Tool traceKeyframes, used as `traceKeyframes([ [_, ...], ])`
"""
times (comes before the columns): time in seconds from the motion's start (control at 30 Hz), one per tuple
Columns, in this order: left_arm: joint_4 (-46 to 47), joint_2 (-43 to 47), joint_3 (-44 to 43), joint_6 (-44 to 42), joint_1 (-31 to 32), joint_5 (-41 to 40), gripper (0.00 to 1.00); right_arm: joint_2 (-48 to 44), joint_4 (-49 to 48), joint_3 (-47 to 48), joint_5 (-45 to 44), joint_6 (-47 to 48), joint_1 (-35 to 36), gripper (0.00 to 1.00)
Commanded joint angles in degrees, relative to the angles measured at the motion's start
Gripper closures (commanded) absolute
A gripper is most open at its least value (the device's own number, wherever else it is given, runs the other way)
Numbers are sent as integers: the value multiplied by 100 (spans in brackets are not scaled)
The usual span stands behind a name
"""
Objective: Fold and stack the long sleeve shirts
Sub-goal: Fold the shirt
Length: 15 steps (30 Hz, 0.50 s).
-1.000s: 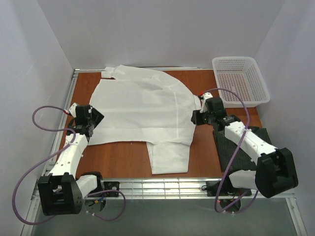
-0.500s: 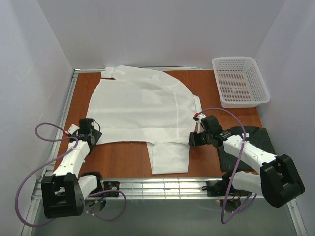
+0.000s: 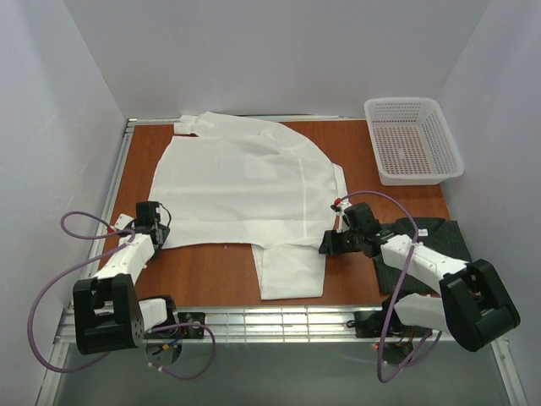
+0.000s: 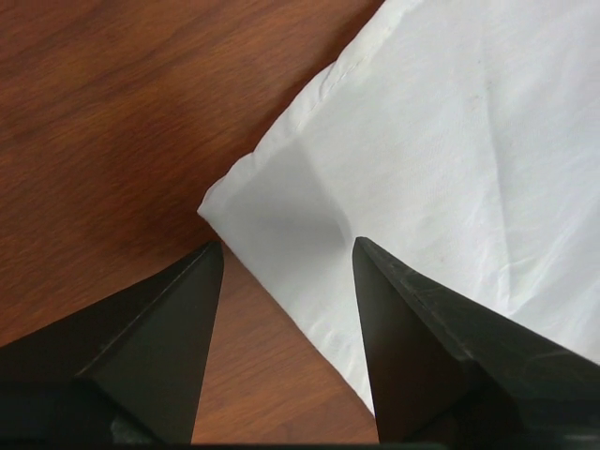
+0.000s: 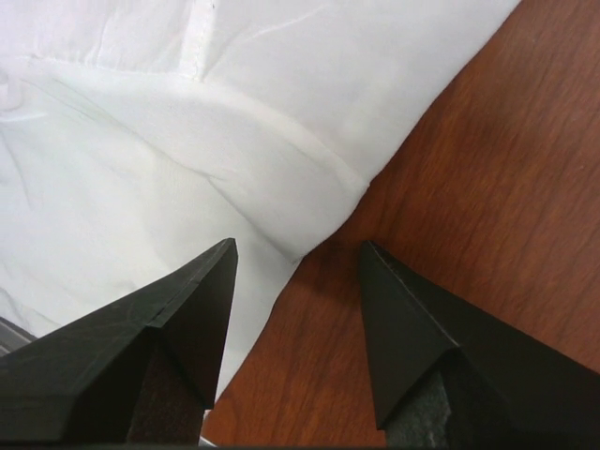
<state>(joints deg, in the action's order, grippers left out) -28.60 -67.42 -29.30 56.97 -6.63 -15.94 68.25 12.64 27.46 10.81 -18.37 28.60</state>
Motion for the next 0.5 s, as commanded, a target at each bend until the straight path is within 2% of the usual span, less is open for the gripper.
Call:
traceKeyframes([
  [0.0,144,-271,161,130,-22,188,47,241,-525,-48,194,-123,23,52],
  [0.07,162,-316,135,139,-22,188,55,312,-648,-83,185,-149,32,56],
  [0.13,179,-333,109,139,-22,188,60,382,-746,-75,167,-158,32,65],
  [0.17,197,-351,100,130,-22,188,65,408,-746,-74,159,-149,23,70],
  [0.2,214,-360,100,121,-22,180,69,400,-711,-74,167,-123,32,79],
  [0.23,232,-368,100,69,-31,153,74,365,-693,-74,193,-79,32,83],
  [0.27,232,-377,91,51,-22,83,87,339,-650,-83,211,-53,32,86],
  [0.3,223,-377,82,51,-22,83,92,243,-588,-75,237,-18,32,94],
  [0.33,223,-360,74,16,-22,74,97,181,-483,-66,316,9,32,97],
  [0.37,215,-351,56,-2,-22,65,100,119,-386,-57,360,61,23,99],
  [0.47,4,-263,-145,-98,-31,-66,100,-109,-17,48,440,202,32,99],
])
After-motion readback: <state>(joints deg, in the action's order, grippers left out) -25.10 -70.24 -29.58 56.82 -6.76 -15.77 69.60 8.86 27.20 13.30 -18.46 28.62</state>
